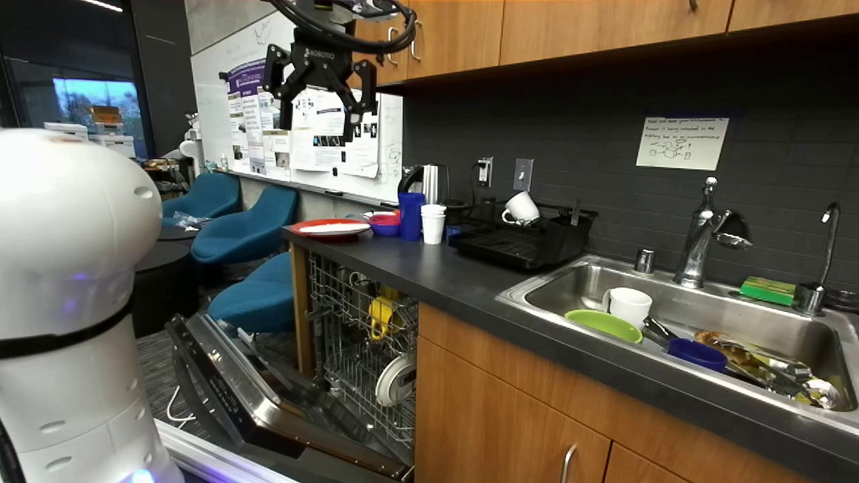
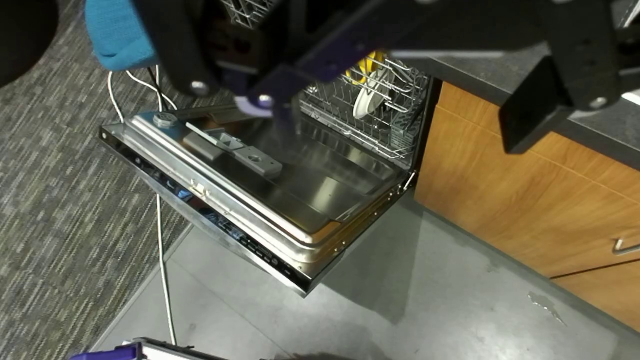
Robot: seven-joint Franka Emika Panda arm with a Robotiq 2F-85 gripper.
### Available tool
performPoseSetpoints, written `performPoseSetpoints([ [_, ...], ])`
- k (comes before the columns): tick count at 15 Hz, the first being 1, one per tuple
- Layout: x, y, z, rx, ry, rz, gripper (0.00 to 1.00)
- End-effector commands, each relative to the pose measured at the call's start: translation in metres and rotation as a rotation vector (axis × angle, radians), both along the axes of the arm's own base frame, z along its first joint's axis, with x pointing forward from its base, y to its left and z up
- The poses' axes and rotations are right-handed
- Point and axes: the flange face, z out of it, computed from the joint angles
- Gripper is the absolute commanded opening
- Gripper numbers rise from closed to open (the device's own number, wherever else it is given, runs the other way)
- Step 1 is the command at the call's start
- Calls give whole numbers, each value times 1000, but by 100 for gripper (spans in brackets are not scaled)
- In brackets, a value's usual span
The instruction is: Put the white plate on the dishrack.
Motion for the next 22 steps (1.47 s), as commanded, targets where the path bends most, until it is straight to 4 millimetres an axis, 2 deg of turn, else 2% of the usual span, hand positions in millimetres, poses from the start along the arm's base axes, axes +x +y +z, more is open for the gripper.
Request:
performPoseSetpoints([
  [1, 0, 0, 1, 0, 1, 0, 100],
  [11, 0, 0, 1, 0, 1, 0, 100],
  [15, 20, 55, -1, 78, -20, 9, 100],
  [19, 48, 145, -7, 104, -94, 81, 100],
  [22, 67, 210, -20, 81, -152, 166, 100],
])
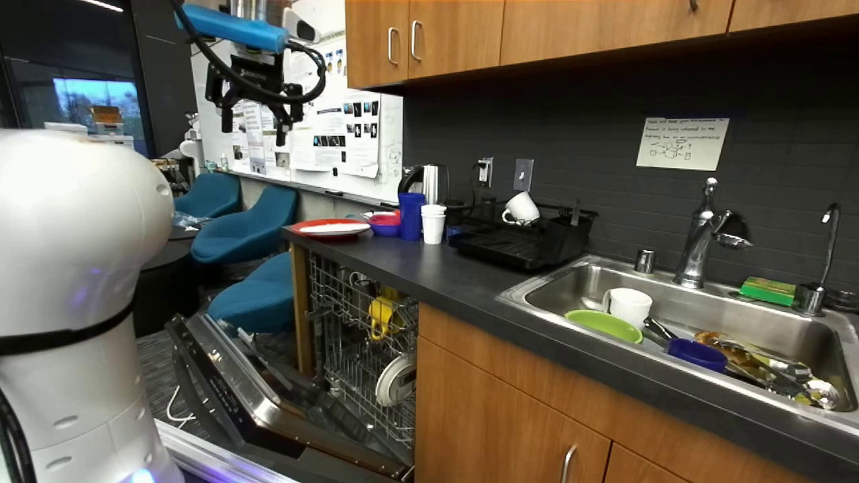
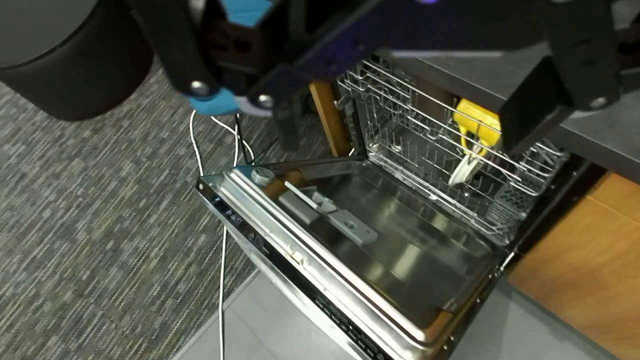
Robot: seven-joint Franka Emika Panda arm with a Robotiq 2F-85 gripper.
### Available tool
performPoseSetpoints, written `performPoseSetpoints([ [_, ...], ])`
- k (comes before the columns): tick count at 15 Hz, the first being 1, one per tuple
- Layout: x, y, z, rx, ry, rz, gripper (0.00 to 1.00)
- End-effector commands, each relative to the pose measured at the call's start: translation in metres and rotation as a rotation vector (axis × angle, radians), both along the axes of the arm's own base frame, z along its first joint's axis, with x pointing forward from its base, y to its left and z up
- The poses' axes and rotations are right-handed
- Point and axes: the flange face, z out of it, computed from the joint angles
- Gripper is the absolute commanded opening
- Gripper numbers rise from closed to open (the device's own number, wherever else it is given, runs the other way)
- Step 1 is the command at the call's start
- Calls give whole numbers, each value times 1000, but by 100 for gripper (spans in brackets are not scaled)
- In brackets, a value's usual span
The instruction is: Put the white plate on the dishrack.
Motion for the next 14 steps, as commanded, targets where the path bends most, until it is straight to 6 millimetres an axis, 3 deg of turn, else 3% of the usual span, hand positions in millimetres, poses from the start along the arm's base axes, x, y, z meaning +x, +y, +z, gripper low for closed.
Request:
performPoseSetpoints([
  [1, 25, 64, -20, -29, -62, 76, 100],
  [4, 43, 112, -39, -73, -145, 152, 100],
  [7, 59, 144, -58, -85, -209, 197, 100],
  [14, 101, 179, -91, -69, -367, 206, 100],
])
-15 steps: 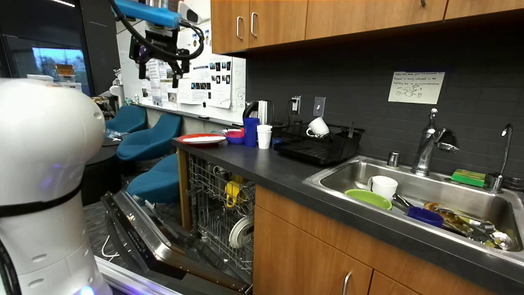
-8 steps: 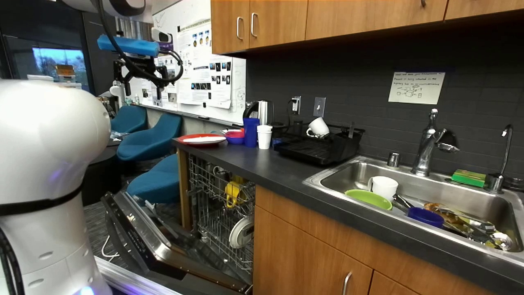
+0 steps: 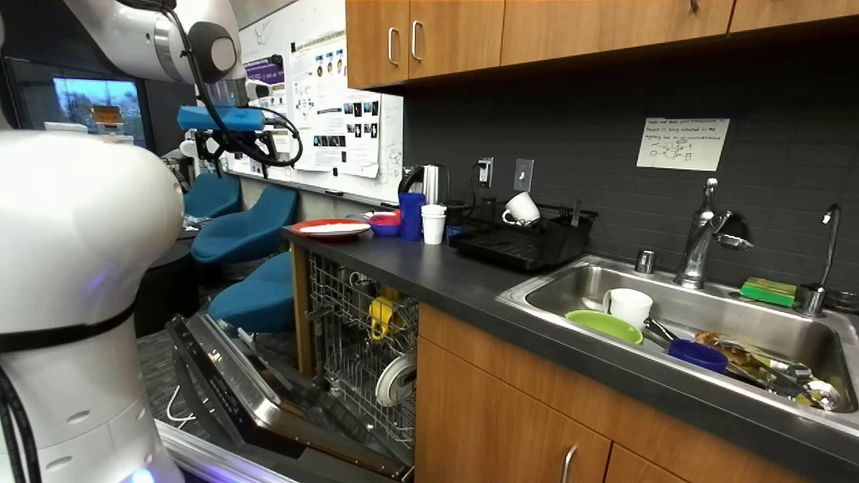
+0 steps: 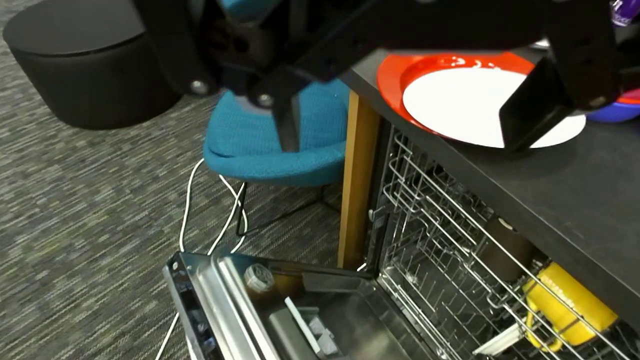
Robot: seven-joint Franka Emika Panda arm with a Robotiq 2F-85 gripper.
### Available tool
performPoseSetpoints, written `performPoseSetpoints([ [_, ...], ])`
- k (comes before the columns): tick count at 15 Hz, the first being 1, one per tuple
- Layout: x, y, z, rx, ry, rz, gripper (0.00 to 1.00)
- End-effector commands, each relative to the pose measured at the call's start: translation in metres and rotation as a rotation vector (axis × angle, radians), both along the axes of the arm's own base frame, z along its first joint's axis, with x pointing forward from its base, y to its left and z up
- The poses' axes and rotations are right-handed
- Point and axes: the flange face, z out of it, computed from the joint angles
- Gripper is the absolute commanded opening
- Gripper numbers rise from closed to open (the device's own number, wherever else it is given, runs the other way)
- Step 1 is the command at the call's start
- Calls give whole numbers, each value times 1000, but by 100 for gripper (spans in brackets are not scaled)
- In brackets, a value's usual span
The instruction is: Put the white plate on the dishrack.
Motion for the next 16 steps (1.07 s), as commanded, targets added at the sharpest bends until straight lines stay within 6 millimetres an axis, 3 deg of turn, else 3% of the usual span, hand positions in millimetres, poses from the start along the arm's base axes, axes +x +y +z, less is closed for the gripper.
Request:
performPoseSetpoints([
  [1, 26, 20, -12, 20, -46, -3, 100],
  [6, 57, 40, -33, 22, -46, -6, 100],
  [10, 89, 48, -29, 53, -59, -25, 100],
  [16, 155, 26, -22, 94, -61, -112, 100],
])
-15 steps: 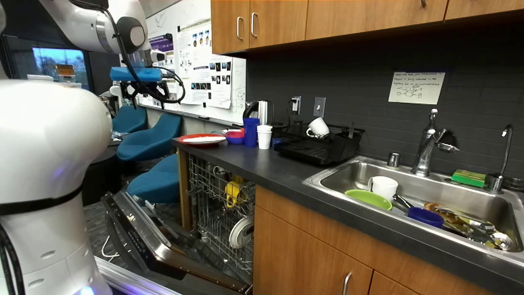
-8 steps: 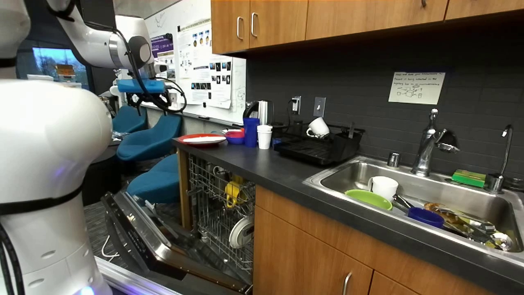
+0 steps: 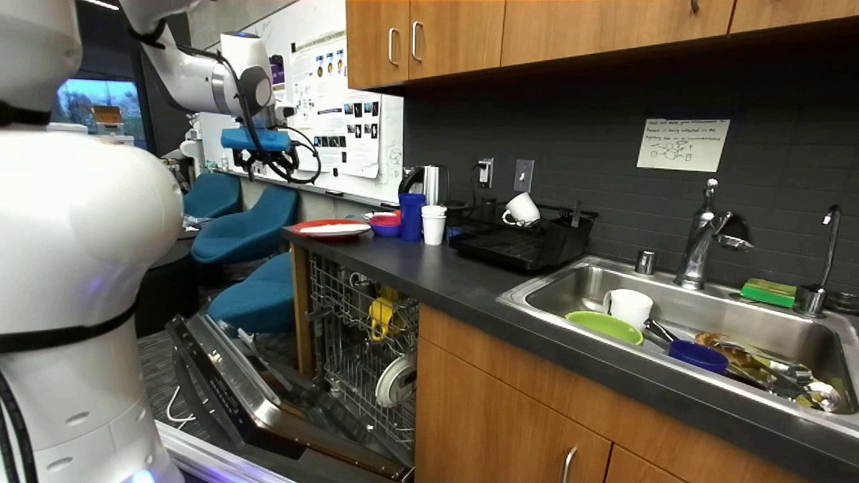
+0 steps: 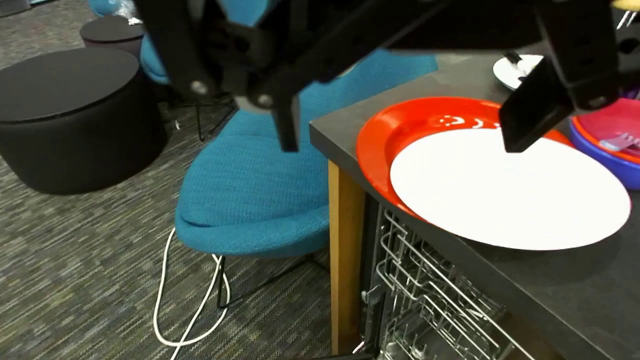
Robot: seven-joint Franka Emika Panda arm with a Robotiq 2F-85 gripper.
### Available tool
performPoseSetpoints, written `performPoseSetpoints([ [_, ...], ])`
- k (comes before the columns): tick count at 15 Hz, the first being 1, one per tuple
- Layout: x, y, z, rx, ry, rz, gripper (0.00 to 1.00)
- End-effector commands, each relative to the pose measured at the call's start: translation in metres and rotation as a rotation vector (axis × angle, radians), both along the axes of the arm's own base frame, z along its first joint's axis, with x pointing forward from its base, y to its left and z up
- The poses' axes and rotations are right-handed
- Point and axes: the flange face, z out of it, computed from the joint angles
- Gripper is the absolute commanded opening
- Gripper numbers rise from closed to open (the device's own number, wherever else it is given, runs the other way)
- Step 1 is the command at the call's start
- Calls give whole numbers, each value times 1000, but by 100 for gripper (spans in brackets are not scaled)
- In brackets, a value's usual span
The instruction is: Put the white plate on the dishrack.
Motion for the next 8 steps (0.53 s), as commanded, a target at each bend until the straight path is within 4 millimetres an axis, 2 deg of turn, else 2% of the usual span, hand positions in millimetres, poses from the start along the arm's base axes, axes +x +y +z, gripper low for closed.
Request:
performPoseSetpoints([
  [1, 45, -17, -1, 18, 19, -69, 100],
  [4, 68, -34, -7, 14, 40, -110, 100],
  [8, 88, -51, -15, 14, 88, -158, 100],
])
